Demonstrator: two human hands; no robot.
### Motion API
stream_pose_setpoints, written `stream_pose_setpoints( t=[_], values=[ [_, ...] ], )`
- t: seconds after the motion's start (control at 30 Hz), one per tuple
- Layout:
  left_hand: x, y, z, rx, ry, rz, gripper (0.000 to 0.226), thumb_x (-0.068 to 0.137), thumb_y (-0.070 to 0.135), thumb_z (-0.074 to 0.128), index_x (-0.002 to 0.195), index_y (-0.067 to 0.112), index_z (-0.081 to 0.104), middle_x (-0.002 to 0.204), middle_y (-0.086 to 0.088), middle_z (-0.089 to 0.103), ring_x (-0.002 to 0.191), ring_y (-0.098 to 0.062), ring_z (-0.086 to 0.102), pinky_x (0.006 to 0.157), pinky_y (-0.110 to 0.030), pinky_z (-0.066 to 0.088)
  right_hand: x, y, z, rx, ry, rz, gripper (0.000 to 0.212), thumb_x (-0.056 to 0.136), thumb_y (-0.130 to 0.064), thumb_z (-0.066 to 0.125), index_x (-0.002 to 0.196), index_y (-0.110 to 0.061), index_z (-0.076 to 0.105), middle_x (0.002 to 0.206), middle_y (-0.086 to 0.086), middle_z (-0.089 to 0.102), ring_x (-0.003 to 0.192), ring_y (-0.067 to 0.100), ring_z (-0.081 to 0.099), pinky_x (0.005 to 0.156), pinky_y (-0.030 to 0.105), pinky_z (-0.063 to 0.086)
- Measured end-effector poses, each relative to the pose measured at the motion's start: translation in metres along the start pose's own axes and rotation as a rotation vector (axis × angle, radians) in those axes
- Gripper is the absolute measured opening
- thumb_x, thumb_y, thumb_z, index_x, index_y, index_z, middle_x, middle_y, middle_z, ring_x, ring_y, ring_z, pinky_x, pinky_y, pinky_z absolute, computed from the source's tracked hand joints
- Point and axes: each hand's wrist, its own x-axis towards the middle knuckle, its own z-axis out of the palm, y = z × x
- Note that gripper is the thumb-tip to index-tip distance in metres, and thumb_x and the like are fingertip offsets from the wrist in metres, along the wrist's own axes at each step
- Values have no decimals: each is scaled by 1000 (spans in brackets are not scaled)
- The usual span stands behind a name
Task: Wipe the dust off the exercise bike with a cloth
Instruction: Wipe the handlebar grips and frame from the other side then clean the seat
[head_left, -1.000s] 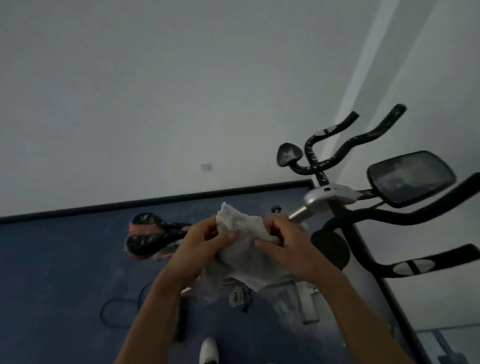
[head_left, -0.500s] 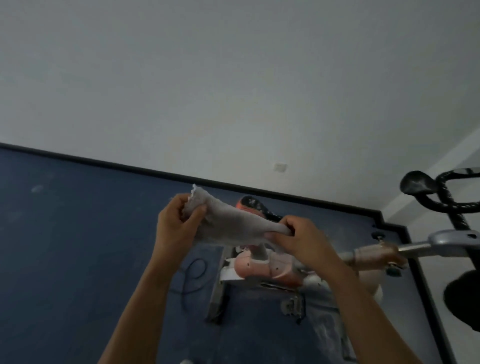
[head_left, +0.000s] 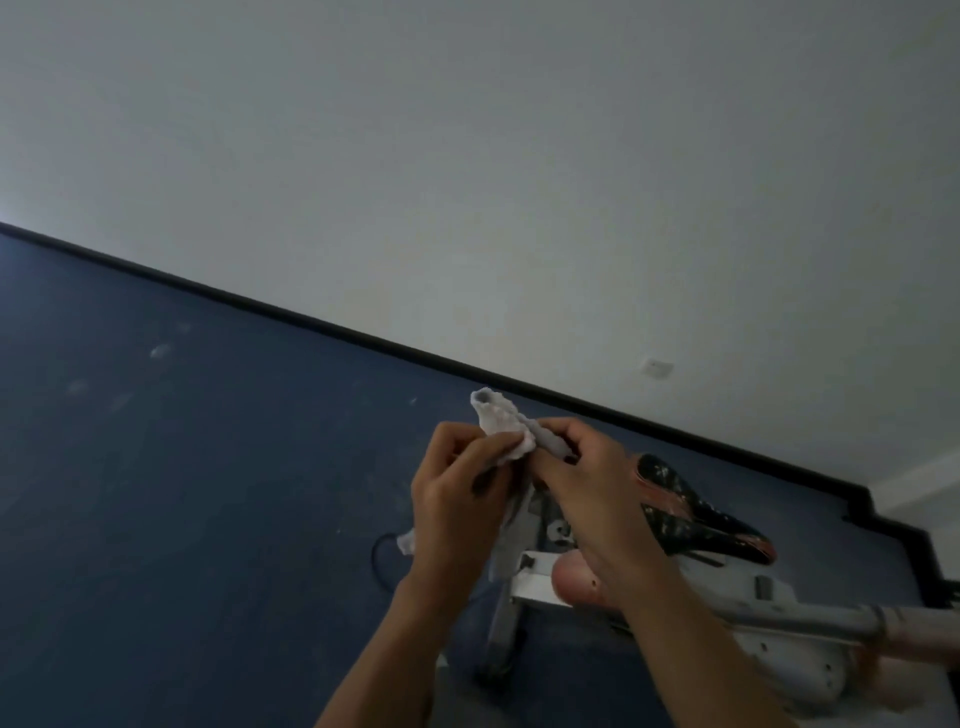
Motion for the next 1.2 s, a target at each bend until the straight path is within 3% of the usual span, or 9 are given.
stream_pose_setpoints(
  t=[0.17, 0.3, 0.47, 0.63, 0.77, 0.9, 1.03, 1.13, 1.2],
  values=[
    [56, -44, 11, -43, -15, -109, 23, 88, 8, 74, 111, 8, 76, 106, 4, 62, 99, -8, 65, 83, -19, 54, 68, -2, 31, 156, -39, 27, 19, 94, -14, 69, 112, -16, 75, 101, 3, 78, 97, 19, 74, 86, 33, 60],
    [121, -81, 28, -103, -200, -41, 31, 93, 9, 71, 123, 10, 71, 116, 3, 65, 110, -6, 65, 90, -17, 52, 137, -4, 47, 210, -27, 22, 17, 89, -20, 75, 106, -20, 77, 98, 3, 79, 97, 20, 75, 85, 34, 60],
    [213, -131, 52, -174, -416, -99, 43, 90, 7, 60, 130, 22, 65, 115, 10, 70, 100, -19, 68, 77, -32, 57, 234, -16, 36, 111, 165, -44, 9, 94, -20, 70, 98, -24, 77, 89, -7, 78, 86, 9, 73, 76, 22, 57],
    [297, -174, 96, -237, -380, -190, 39, 87, 22, 64, 126, 24, 60, 111, 10, 68, 100, -21, 67, 76, -44, 56, 313, -39, 12, 60, 269, -126, 12, 98, -8, 63, 97, -16, 71, 92, -9, 75, 88, 3, 69, 77, 17, 51],
    [343, -195, 139, -320, -511, -236, 70, 87, 43, 69, 148, 24, 40, 136, 23, 52, 125, -15, 57, 92, -32, 55, 360, -65, -11, 75, 366, -194, 19, 100, -6, 59, 95, -21, 70, 89, -16, 73, 84, -4, 66, 75, 11, 49],
    [390, -197, 197, -508, -847, -244, 90, 86, 38, 79, 157, 29, 25, 151, 18, 45, 139, -8, 46, 108, -28, 46, 410, -70, -37, 162, 505, -153, 6, 96, -17, 66, 98, -15, 70, 93, -3, 75, 89, 10, 70, 78, 26, 57],
    [436, -195, 278, -588, -1038, -168, 74, 95, 22, 68, 153, 33, 23, 138, 47, 44, 136, 9, 44, 106, -10, 38, 469, -64, -68, -27, 587, -97, 17, 89, -22, 74, 105, -24, 71, 104, -5, 74, 101, 13, 69, 84, 30, 58],
    [470, -201, 332, -641, -1111, -117, 60, 101, 7, 59, 148, 32, 30, 128, 50, 50, 125, 14, 51, 98, -6, 41, 506, -62, -101, -171, 737, -80, 20, 91, -21, 73, 105, -35, 66, 112, -10, 68, 102, 3, 64, 89, 28, 54],
    [489, -204, 364, -652, -1167, -78, 52, 103, 8, 54, 144, 32, 32, 125, 38, 57, 117, 4, 60, 95, -14, 49, 517, -61, -124, -195, 858, -33, 19, 91, -25, 74, 100, -40, 66, 110, -13, 66, 102, 2, 62, 90, 29, 51]
  ],
)
